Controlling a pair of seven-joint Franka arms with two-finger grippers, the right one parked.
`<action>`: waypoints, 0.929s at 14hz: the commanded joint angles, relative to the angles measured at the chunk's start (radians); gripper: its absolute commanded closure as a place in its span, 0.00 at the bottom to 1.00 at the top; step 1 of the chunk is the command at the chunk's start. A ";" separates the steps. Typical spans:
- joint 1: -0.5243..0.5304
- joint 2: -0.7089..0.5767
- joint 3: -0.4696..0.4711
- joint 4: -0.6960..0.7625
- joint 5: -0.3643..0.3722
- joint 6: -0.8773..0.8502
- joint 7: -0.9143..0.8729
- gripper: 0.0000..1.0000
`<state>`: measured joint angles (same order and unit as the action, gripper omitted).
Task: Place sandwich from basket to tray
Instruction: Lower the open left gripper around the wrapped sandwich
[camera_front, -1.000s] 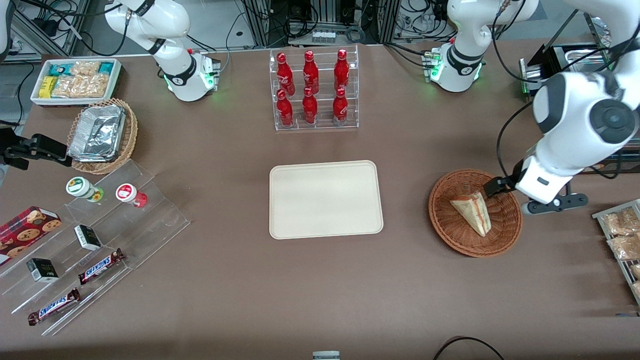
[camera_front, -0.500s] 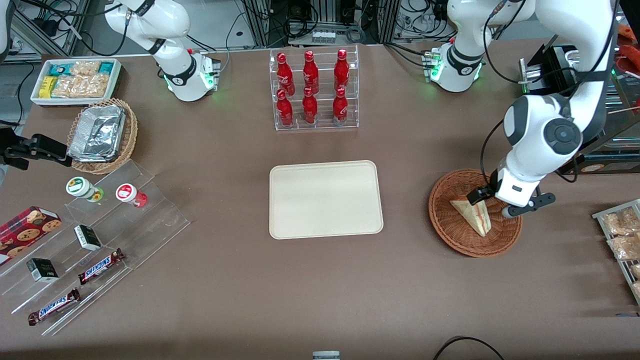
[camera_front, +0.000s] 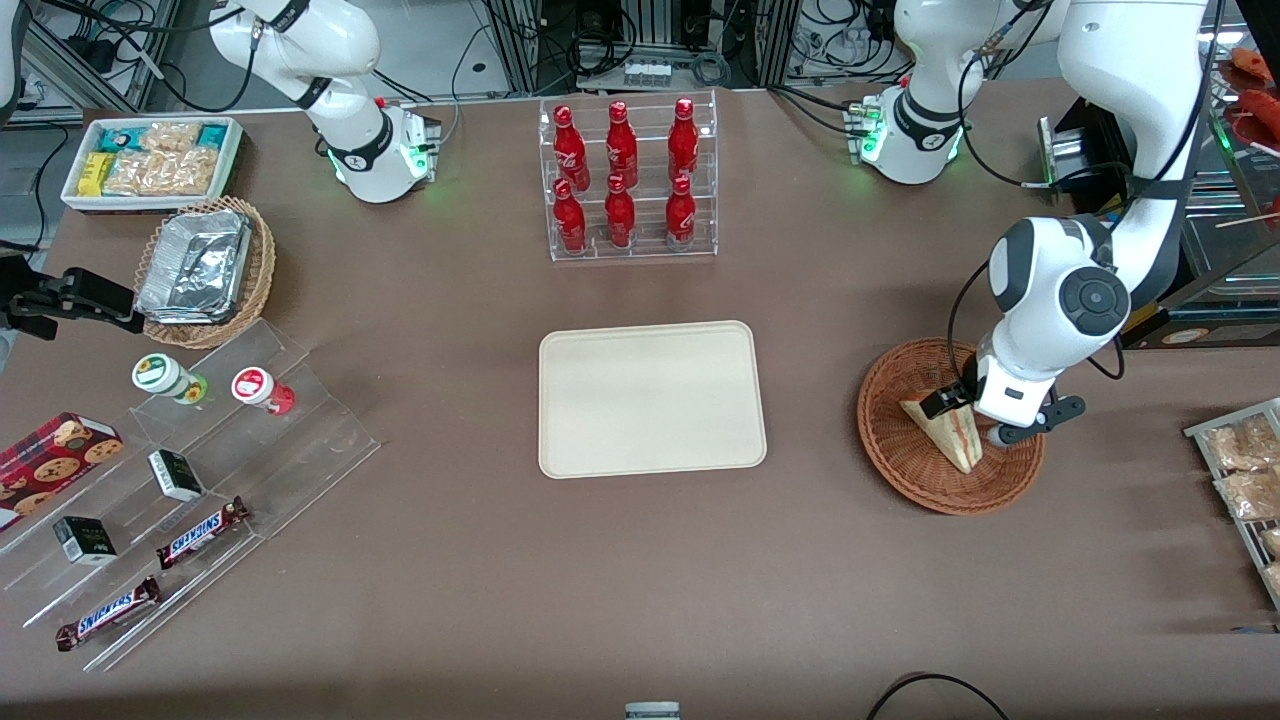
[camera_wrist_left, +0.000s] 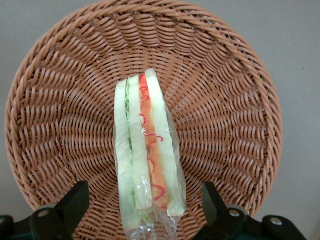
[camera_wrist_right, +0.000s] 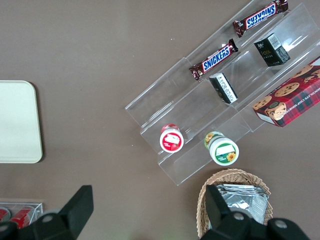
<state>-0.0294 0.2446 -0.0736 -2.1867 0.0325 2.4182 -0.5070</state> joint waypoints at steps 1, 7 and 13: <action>0.011 0.010 -0.009 -0.013 0.012 0.042 -0.022 0.00; 0.013 0.035 -0.008 -0.016 0.010 0.065 -0.024 0.38; 0.017 0.027 -0.006 0.036 0.010 0.017 -0.057 1.00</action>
<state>-0.0124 0.2822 -0.0723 -2.1801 0.0325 2.4655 -0.5316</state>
